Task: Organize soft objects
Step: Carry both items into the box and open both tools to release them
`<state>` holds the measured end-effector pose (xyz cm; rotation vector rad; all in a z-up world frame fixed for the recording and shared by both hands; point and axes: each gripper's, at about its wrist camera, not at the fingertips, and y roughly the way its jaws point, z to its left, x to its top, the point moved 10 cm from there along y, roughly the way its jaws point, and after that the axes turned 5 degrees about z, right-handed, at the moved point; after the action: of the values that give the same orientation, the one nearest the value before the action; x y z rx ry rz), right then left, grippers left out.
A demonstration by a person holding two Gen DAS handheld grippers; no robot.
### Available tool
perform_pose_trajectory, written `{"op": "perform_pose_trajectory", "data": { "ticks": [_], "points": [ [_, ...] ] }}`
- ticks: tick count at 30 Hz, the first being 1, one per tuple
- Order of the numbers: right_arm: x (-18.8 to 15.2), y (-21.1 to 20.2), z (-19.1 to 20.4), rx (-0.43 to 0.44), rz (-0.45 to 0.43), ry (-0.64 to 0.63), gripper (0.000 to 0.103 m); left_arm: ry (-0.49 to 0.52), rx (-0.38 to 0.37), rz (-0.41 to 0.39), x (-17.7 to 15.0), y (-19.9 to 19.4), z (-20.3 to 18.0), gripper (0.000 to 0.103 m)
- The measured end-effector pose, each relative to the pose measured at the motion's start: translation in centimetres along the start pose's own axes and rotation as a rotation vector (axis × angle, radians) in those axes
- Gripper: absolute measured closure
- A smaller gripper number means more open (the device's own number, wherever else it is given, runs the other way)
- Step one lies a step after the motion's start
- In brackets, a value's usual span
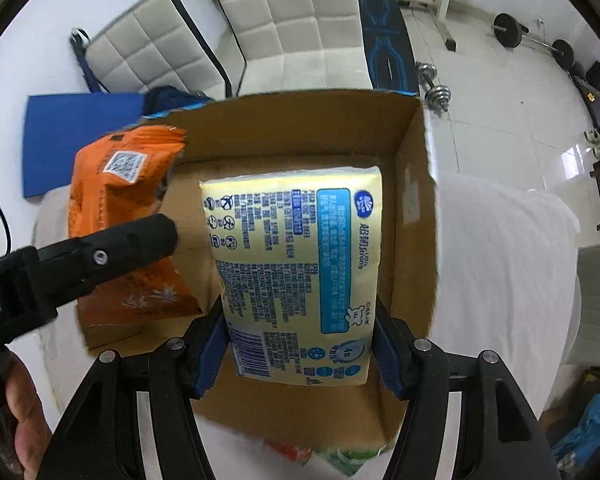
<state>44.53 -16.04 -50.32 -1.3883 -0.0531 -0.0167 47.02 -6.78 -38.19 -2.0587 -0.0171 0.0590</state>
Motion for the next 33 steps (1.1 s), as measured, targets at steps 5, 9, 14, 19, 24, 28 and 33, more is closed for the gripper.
{"op": "perform_pose_trajectory", "data": {
  "ticks": [5,9,14,19,24,28,33],
  "points": [
    [2.7,4.0,-0.7,-0.042,0.05,-0.002,0.037,-0.012,0.029,0.056,1.4,3.2,1.1,0.054],
    [4.2,6.0,-1.4,-0.057,0.069,0.01,0.037,0.011,0.06,0.05,1.7,4.4,1.4,0.054],
    [4.9,7.0,-1.2,-0.091,0.07,0.002,0.037,0.028,0.087,0.067,1.5,5.2,2.0,0.055],
    [5.7,8.0,-0.7,-0.088,0.097,0.009,0.036,0.012,0.137,0.07,1.7,5.0,2.8,0.054],
    [6.3,7.6,-0.7,-0.086,0.075,0.015,0.021,0.002,0.181,0.051,1.7,3.8,3.1,0.04],
    [6.0,6.3,-0.9,-0.096,0.052,0.013,0.019,0.004,0.208,0.013,1.4,2.1,3.3,0.029],
    [5.0,4.9,-0.6,-0.102,0.045,0.008,0.019,0.039,0.275,-0.045,0.9,0.2,3.5,0.014]
  ]
}}
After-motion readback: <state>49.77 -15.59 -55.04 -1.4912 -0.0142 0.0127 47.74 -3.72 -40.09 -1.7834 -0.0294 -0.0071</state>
